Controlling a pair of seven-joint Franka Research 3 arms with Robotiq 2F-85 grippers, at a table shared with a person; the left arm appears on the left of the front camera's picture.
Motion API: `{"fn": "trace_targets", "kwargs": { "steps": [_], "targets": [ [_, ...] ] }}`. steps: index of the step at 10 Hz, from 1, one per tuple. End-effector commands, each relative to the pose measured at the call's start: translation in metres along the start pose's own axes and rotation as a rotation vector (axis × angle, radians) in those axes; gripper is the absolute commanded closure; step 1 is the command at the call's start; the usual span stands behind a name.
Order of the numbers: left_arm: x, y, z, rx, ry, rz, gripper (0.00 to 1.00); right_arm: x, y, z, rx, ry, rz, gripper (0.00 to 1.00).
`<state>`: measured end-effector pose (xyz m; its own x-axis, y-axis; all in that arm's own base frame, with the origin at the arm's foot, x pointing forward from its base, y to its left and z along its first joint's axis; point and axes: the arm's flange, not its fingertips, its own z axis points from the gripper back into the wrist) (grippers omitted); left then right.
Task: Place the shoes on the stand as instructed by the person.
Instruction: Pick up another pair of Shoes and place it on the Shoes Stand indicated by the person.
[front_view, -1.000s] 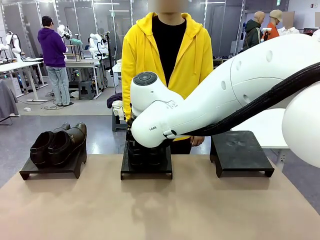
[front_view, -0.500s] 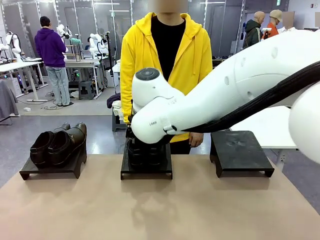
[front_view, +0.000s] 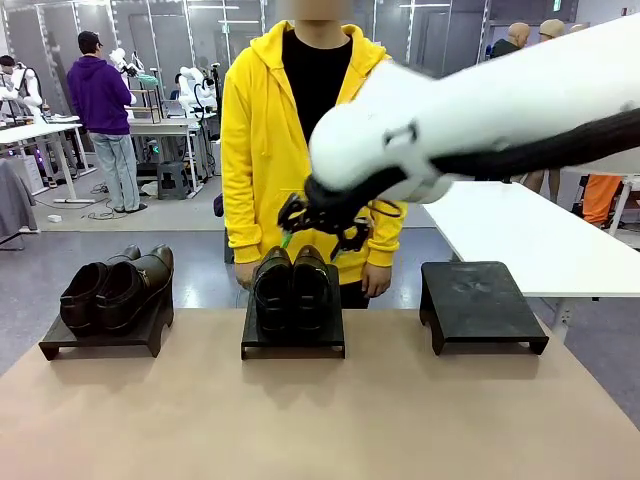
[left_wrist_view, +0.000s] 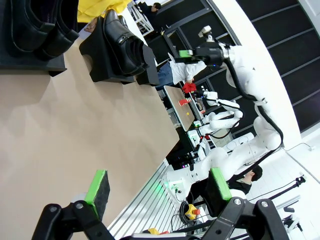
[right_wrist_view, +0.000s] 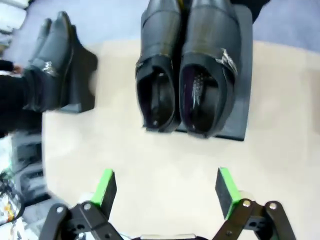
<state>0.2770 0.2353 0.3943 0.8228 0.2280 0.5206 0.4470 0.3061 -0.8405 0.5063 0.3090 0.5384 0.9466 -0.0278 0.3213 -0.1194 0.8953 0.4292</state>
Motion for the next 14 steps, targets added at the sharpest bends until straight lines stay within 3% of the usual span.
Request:
{"fn": "trace_targets", "kwargs": {
  "steps": [1, 3, 4, 8, 11, 14],
  "targets": [
    [-0.003, -0.003, 0.001, -0.01, 0.005, -0.017, 0.0, -0.023, -0.077, 0.047, 0.189, 0.091, -0.04, 0.0],
    [-0.003, -0.003, 0.001, -0.01, 0.005, -0.017, 0.0, -0.028, -0.161, 0.083, 0.403, 0.106, -0.208, 0.0],
    [-0.003, -0.003, 0.001, -0.01, 0.005, -0.017, 0.0, -0.037, -0.21, 0.103, 0.502, 0.068, -0.286, 0.0],
    [-0.003, -0.003, 0.001, -0.01, 0.005, -0.017, 0.0, -0.128, -0.345, 0.168, 0.682, -0.125, -0.571, 0.0],
    [-0.003, -0.003, 0.001, -0.01, 0.005, -0.017, 0.0, -0.206, -0.397, 0.186, 0.711, -0.28, -0.76, 0.0],
    [-0.003, -0.003, 0.001, -0.01, 0.005, -0.017, 0.0, -0.238, -0.394, 0.184, 0.63, -0.368, -0.815, 0.0]
  ]
}}
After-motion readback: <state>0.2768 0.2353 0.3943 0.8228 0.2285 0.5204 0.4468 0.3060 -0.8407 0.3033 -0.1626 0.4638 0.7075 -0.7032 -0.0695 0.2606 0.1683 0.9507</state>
